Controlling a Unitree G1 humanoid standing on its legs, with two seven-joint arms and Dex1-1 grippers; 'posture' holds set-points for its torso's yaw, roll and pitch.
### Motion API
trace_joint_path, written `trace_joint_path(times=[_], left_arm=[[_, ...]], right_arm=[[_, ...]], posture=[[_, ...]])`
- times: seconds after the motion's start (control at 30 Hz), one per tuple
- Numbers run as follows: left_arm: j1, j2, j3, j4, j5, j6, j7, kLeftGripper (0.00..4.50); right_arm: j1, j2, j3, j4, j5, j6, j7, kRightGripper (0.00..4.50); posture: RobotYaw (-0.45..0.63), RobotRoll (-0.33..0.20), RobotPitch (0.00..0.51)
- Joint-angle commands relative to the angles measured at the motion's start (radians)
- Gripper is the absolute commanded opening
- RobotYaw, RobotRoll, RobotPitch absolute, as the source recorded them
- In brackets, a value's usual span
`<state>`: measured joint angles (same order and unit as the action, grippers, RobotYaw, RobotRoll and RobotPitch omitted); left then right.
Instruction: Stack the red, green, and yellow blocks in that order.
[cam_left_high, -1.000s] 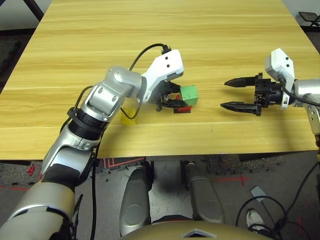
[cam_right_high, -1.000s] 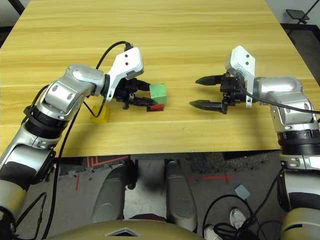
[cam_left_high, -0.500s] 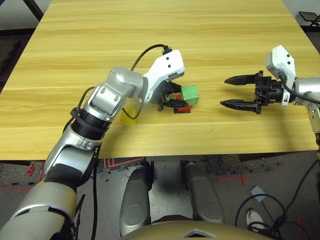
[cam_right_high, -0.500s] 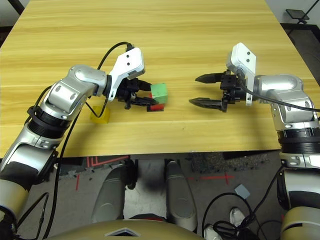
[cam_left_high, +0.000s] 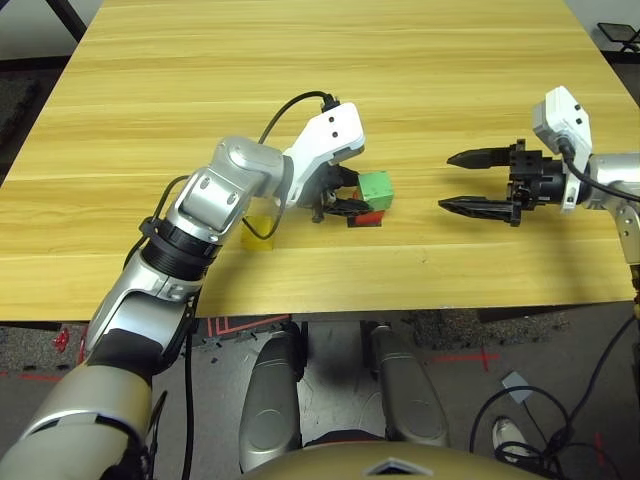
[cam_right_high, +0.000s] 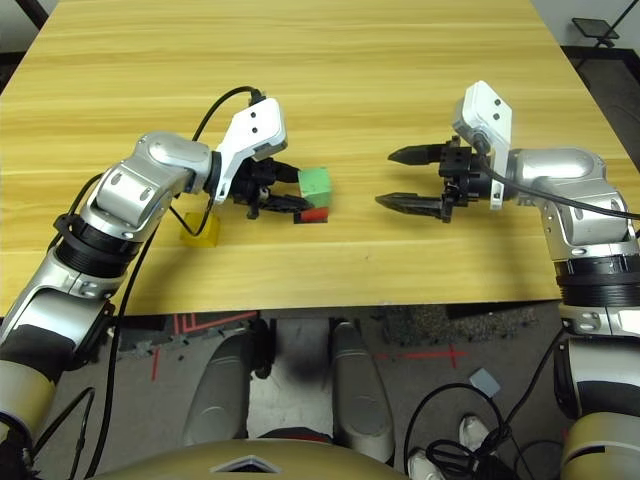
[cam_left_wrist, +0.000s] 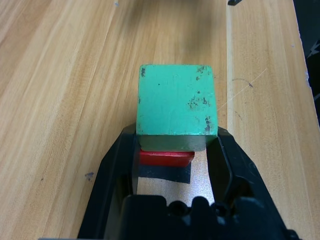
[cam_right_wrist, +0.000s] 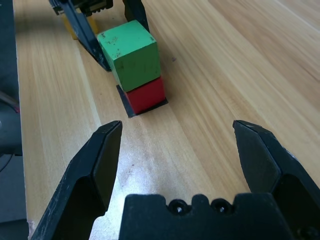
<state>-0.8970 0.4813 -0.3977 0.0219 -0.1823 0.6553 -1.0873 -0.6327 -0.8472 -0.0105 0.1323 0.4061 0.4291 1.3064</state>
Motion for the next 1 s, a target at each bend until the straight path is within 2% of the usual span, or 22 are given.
trace_joint_path(times=[0.03, 0.1, 0.23, 0.33, 0.43, 0.53, 0.67, 1.0], left_arm=[[0.017, 0.020, 0.008, -0.023, -0.001, -0.007, -0.014, 3.77], [0.019, 0.056, 0.031, -0.075, -0.024, 0.027, -0.035, 4.46], [0.036, 0.161, 0.096, -0.202, -0.097, 0.091, -0.090, 4.46], [0.077, 0.330, 0.155, -0.289, -0.140, 0.102, -0.178, 4.46], [0.148, 0.494, 0.196, -0.306, -0.139, 0.009, -0.283, 4.46], [0.208, 0.584, 0.227, -0.297, -0.144, -0.021, -0.318, 4.46], [0.278, 0.618, 0.245, -0.258, -0.114, -0.104, -0.315, 4.46], [0.365, 0.517, 0.231, -0.132, -0.052, -0.248, -0.232, 4.46]], right_arm=[[-0.009, 0.001, -0.012, -0.017, 0.014, 0.013, -0.002, 4.50], [-0.014, -0.002, -0.013, -0.014, 0.015, 0.014, 0.001, 4.50], [-0.018, -0.008, -0.012, -0.003, 0.014, 0.004, 0.020, 4.50], [-0.018, -0.007, -0.010, 0.003, 0.017, 0.005, 0.031, 4.50], [-0.037, 0.004, 0.001, 0.030, 0.009, -0.003, 0.041, 4.50], [-0.061, 0.019, 0.014, 0.062, -0.003, -0.020, 0.051, 4.50], [-0.083, 0.034, 0.024, 0.079, -0.007, -0.023, 0.058, 4.50], [-0.092, 0.022, 0.024, 0.067, -0.005, -0.006, 0.066, 4.50]], posture=[[-0.02, 0.003, 0.254], [-0.01, 0.005, 0.254], [0.00, 0.006, 0.254], [0.03, 0.012, 0.254], [0.06, 0.017, 0.254], [0.08, 0.020, 0.253], [0.09, 0.016, 0.256], [0.07, -0.012, 0.258]])
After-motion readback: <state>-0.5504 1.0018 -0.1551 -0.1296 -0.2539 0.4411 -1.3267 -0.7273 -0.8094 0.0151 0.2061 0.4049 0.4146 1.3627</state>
